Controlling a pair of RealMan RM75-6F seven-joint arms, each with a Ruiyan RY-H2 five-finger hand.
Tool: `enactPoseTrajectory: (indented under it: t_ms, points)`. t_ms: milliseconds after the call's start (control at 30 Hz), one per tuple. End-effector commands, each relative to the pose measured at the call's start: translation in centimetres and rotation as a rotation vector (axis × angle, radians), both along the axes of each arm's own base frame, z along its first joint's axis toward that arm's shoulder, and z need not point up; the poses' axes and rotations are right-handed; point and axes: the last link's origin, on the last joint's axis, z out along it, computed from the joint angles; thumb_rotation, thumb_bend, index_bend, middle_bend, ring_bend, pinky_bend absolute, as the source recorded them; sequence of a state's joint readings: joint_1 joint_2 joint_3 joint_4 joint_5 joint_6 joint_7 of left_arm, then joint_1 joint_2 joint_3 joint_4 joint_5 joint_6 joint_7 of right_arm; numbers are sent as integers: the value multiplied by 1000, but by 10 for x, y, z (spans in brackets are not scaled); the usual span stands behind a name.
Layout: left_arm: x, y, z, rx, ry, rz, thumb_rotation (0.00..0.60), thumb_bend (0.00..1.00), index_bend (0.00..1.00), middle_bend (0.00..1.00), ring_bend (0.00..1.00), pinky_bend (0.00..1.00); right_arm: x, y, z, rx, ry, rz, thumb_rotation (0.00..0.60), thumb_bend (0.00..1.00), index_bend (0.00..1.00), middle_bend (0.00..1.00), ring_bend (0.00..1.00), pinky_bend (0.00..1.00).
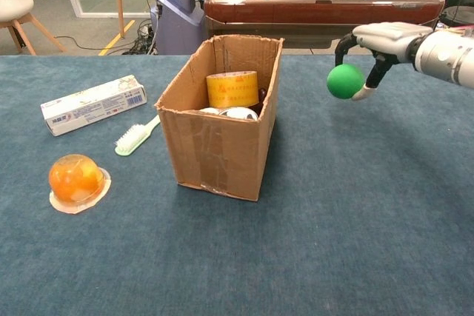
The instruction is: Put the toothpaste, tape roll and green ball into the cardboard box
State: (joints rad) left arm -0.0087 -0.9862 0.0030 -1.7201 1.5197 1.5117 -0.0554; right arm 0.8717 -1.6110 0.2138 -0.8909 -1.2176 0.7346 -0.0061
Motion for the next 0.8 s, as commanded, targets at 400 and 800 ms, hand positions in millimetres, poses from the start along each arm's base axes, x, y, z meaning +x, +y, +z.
enactPoseTrajectory:
  t_ms: [400,800]
  points:
    - [2,0,-5,-16,8,-6,600,274,526,437,454,651,54,20,60,-76,-80,152,600,122,472,170,0,145]
    - [4,-3,-1,-6,-12,-19,600,274,527,437,454,650,138,35,41,-19,-101,314,600,119,477,175,0,144]
